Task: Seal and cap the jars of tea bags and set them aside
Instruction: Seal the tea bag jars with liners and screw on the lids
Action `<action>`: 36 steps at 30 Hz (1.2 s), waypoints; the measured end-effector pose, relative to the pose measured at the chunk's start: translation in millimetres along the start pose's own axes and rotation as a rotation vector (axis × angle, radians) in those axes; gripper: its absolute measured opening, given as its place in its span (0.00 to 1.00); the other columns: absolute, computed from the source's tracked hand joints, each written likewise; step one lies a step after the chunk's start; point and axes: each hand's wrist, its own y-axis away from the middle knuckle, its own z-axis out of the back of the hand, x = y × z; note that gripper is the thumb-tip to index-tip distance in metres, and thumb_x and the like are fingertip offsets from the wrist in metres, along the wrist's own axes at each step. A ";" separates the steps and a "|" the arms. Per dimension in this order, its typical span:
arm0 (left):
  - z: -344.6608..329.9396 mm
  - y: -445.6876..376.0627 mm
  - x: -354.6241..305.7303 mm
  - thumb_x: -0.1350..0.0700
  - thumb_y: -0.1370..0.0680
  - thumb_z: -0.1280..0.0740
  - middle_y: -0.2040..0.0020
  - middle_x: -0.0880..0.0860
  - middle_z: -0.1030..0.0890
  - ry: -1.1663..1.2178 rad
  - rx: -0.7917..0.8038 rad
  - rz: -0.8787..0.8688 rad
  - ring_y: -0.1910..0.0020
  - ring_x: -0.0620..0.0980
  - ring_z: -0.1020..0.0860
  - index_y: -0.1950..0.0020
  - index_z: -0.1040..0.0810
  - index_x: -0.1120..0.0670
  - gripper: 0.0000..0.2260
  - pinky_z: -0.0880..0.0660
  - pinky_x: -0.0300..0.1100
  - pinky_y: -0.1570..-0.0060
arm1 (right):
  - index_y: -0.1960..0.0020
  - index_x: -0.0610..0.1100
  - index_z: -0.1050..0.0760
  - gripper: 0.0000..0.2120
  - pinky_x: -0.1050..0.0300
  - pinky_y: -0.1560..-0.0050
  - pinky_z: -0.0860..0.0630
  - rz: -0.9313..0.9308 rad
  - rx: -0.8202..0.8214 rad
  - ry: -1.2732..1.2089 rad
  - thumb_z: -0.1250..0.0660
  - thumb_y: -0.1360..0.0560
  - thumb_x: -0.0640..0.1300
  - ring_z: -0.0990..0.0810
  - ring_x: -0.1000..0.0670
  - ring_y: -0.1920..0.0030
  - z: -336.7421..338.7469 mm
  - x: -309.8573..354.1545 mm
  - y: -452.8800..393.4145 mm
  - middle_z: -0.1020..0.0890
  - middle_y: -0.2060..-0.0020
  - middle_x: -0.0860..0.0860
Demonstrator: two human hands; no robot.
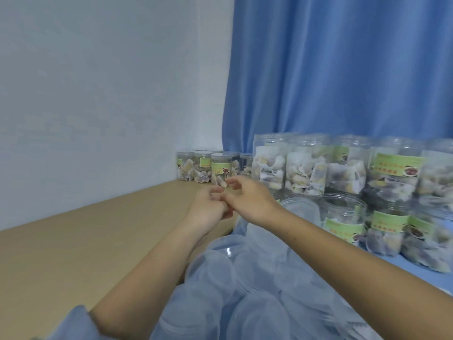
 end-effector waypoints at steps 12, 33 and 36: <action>-184.4 82.2 -5.0 0.67 0.23 0.39 0.52 0.57 0.17 0.186 0.067 -0.048 0.53 0.54 0.21 0.44 0.25 0.60 0.10 0.23 0.47 0.51 | 0.42 0.49 0.22 0.11 0.66 0.48 0.30 -0.034 -0.241 0.016 0.36 0.23 0.47 0.21 0.55 0.47 138.0 -84.5 110.9 0.18 0.46 0.54; -255.7 77.0 40.5 0.65 0.25 0.34 0.62 0.50 0.21 0.487 -0.092 0.057 0.66 0.44 0.24 0.56 0.23 0.53 0.06 0.25 0.38 0.64 | 0.26 0.54 0.42 0.29 0.61 0.62 0.29 -0.277 -0.102 0.194 0.37 0.24 0.44 0.27 0.45 0.52 145.0 -213.0 67.5 0.33 0.38 0.38; -252.4 75.1 39.2 0.65 0.25 0.33 0.63 0.50 0.21 0.508 -0.095 0.080 0.66 0.44 0.23 0.57 0.23 0.53 0.07 0.24 0.38 0.66 | 0.34 0.50 0.34 0.17 0.55 0.56 0.31 -0.282 -0.126 0.237 0.38 0.23 0.44 0.27 0.43 0.53 135.8 -221.9 60.6 0.29 0.46 0.39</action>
